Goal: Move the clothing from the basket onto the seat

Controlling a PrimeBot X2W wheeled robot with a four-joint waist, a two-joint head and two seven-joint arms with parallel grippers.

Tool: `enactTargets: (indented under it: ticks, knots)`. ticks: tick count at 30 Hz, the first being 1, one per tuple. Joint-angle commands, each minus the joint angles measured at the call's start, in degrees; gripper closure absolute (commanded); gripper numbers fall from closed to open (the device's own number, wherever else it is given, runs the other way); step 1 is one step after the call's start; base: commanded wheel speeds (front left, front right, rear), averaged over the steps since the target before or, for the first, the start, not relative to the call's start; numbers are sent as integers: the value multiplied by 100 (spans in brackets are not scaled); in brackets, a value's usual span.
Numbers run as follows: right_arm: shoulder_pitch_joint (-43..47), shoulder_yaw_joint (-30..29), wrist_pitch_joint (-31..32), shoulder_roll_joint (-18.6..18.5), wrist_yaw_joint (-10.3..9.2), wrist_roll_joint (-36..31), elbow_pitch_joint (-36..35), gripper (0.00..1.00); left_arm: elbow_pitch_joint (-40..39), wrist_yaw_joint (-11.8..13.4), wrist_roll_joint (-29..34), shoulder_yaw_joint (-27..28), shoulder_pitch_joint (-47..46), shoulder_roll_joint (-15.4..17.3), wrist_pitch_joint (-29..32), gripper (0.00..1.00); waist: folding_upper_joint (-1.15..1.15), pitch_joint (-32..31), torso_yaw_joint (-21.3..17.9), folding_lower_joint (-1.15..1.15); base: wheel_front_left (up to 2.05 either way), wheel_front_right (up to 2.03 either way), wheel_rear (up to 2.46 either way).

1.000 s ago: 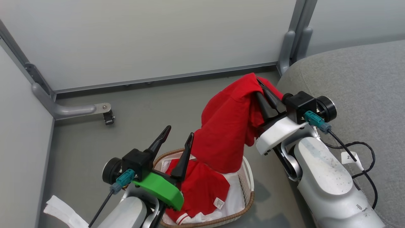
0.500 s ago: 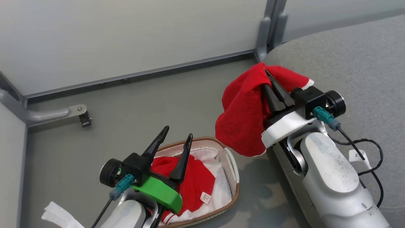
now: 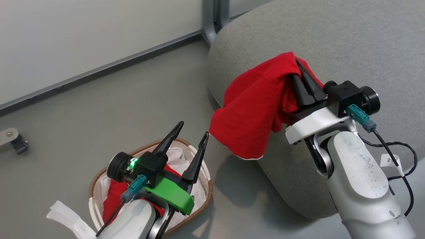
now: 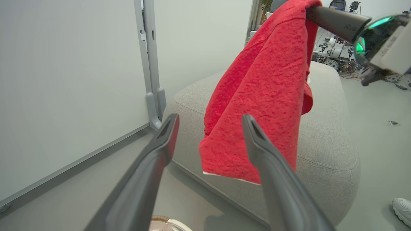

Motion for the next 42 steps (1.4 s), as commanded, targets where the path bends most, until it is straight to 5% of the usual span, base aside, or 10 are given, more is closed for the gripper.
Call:
enactTargets:
  ticks: [1,10,20,33,42]
  knots:
    - [87,-39,-2,-9,-8,8,-37,100,28,-20,45,-8,-120,38,-2,0,0,478,-628,0,0,0,0]
    - [218,-451,-3,-10,-8,-79,-107,100,34,-79,150,-148,-273,92,84,0,0,806,-764,0,0,0,0]
    - [-618,-1419,-2,-25,-8,-571,17,100,-221,-18,381,-226,-628,208,147,0,0,1590,17,0,0,0,0]
    - [-3000,-2610,110,-1785,-8,-1159,1013,100,-553,-35,648,-487,-982,76,141,0,0,2463,1455,0,0,0,0]
    - [-3086,-3681,225,-2074,-8,-1723,2276,100,-689,-18,736,-610,-1062,-4,104,0,0,2829,1893,0,0,0,0]
